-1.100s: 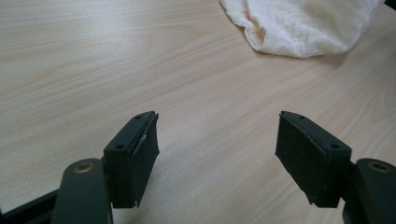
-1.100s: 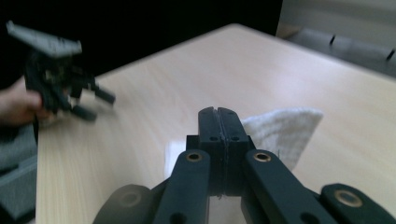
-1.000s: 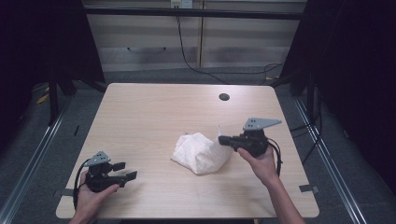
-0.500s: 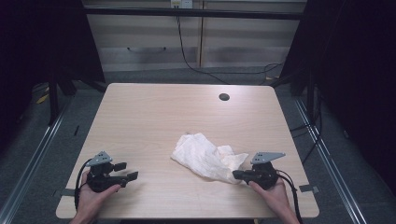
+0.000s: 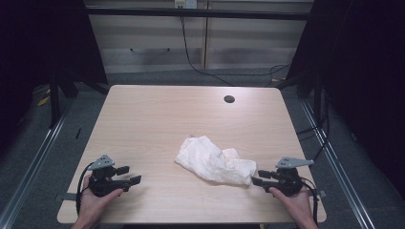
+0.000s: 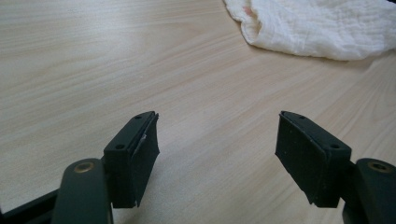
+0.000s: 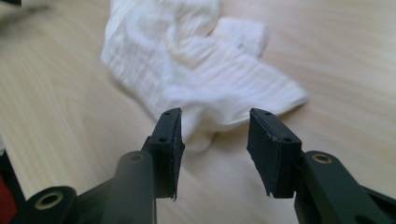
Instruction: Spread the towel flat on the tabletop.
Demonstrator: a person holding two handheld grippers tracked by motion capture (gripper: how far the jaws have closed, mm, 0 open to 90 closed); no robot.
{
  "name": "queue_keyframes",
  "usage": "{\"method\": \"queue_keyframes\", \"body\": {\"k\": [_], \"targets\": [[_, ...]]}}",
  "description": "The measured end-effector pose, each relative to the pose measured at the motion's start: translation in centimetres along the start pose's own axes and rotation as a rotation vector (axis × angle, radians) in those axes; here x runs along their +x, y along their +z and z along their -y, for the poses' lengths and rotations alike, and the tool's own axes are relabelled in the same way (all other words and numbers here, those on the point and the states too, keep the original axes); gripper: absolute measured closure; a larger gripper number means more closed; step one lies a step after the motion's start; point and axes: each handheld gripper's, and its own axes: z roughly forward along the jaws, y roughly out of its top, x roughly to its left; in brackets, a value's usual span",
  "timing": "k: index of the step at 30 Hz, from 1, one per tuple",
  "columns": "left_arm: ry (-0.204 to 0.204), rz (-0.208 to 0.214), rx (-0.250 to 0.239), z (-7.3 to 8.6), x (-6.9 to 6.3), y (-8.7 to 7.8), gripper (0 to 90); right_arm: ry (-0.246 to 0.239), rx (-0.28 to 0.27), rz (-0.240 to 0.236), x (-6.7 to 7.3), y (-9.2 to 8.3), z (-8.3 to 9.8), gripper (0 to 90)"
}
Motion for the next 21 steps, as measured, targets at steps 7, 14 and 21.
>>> {"method": "queue_keyframes", "body": {"k": [7,14,21], "targets": [[0.003,0.007,0.005,-0.1,-0.1,0.3,29.7,0.019,-0.031,0.046,-2.5,0.3,-1.7,63.7],[-0.002,0.005,0.004,0.0,0.0,0.2,29.5,0.018,0.041,0.068,-4.5,3.9,-2.5,62.5],[0.0,0.009,0.001,-0.2,-0.1,0.3,29.5,-0.014,0.068,0.085,-4.4,4.8,-2.0,72.0]]}}
